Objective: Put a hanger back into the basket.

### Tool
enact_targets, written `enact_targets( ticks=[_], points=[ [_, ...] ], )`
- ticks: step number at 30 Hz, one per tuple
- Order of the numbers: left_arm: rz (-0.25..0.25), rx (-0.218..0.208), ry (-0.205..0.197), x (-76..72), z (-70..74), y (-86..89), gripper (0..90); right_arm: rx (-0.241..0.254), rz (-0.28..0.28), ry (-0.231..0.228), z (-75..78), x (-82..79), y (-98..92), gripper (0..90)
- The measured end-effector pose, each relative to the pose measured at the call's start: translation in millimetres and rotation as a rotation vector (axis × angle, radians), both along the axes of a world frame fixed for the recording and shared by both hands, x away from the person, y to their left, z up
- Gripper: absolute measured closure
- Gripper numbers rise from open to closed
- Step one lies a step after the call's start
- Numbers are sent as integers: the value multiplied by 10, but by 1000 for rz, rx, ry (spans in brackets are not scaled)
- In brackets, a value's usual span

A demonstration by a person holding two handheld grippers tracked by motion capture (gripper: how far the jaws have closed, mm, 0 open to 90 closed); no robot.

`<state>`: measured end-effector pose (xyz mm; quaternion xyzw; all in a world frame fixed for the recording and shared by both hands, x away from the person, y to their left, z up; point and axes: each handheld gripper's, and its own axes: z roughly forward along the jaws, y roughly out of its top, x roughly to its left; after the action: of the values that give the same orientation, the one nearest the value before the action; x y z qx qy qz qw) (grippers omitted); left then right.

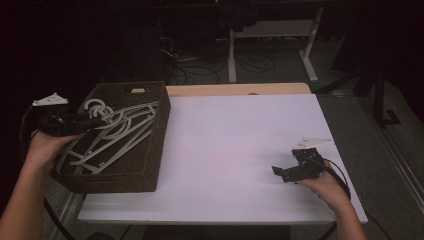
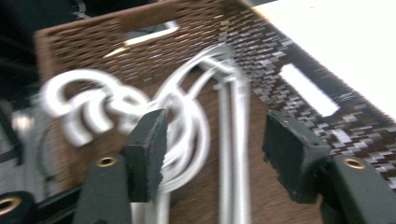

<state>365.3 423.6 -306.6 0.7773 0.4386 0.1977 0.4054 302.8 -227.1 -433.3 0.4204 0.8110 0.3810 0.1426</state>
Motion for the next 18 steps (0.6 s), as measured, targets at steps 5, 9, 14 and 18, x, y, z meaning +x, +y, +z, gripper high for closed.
enact_targets(
  ticks=[5, 9, 14, 18],
  points=[
    [-90, -71, 2, -50, -18, -302, 346, 6, 9, -6, 45, -10, 17, 18],
    [-165, -110, 6, -107, -79, -577, 304, 20, 23, -12, 99, -20, 38, 18],
    [-271, -154, 0, -207, -151, -921, 232, 35, 35, -28, 191, -35, 43, 18],
    [-338, -169, -8, -280, -207, -1169, 176, 52, 51, -48, 292, -60, 56, 18]
  ],
)
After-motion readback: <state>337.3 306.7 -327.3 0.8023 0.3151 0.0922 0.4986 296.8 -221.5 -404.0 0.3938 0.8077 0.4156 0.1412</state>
